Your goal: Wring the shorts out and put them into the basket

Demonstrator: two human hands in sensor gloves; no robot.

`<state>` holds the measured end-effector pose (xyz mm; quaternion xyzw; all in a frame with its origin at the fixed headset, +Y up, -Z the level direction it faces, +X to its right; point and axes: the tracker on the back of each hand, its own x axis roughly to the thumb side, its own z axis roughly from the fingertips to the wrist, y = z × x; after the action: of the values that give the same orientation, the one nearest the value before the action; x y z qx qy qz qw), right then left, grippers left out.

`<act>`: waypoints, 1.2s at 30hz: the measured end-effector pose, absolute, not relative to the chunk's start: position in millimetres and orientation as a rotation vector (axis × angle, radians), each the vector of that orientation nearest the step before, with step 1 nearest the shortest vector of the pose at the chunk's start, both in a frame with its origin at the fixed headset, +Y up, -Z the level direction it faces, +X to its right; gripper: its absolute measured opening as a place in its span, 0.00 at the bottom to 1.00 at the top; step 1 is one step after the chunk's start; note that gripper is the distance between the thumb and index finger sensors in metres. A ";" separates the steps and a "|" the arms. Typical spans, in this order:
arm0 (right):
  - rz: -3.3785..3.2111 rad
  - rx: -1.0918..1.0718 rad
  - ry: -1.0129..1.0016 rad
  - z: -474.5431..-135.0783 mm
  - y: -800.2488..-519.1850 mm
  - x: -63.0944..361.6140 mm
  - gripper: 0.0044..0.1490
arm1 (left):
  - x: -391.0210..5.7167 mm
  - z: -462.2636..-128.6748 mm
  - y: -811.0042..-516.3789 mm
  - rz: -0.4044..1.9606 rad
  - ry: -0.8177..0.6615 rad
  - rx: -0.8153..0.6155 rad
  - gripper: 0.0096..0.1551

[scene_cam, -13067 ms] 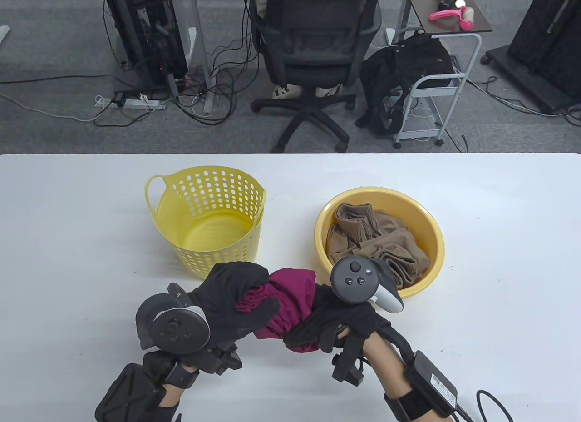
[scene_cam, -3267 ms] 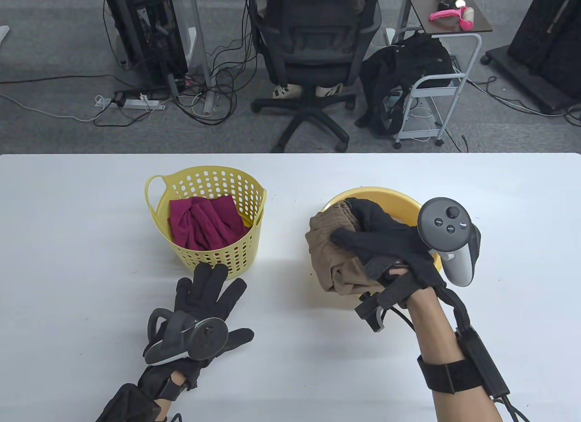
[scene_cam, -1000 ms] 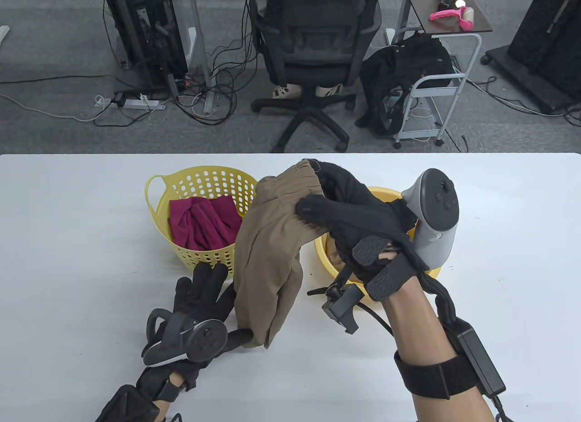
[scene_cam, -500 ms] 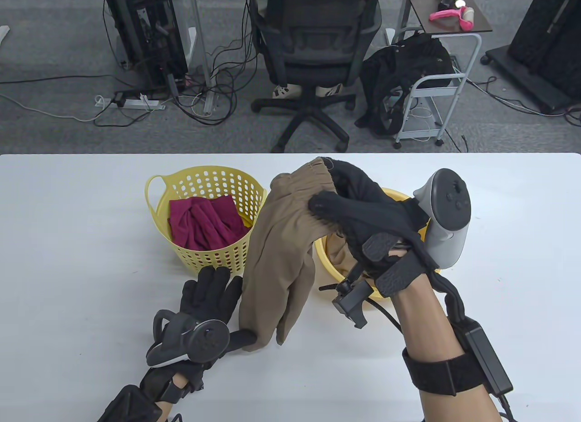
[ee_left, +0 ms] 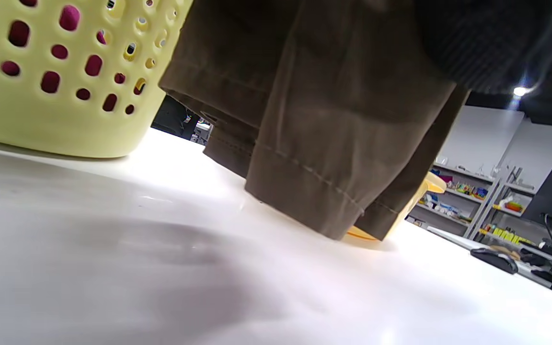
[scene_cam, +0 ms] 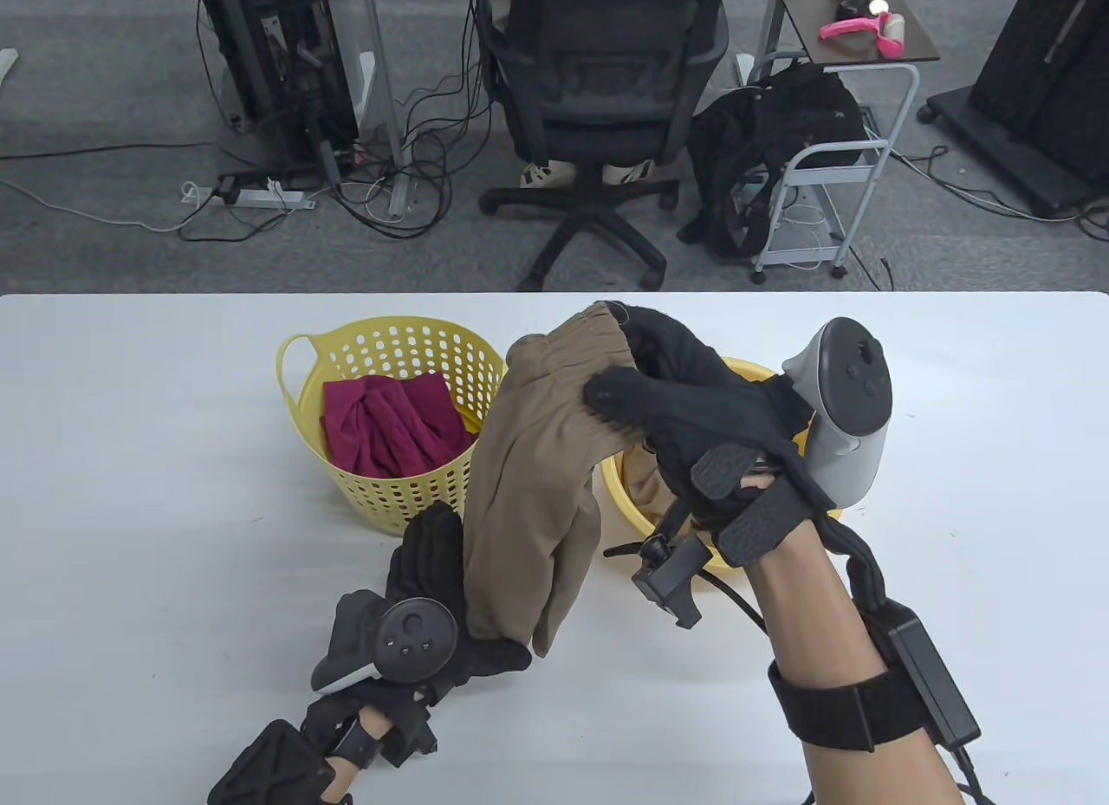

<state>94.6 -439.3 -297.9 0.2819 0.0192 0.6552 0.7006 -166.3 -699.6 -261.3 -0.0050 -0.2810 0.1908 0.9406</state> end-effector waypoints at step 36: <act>1.426 0.660 0.104 -303.4 -448.2 73.8 0.45 | -157.8 -291.4 -706.9 0.833 -0.545 -0.098 0.20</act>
<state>73.8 -448.2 -303.4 0.2967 0.0466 0.6417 0.7057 -157.8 -706.9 -291.4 -0.0472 -0.2612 0.3993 0.8776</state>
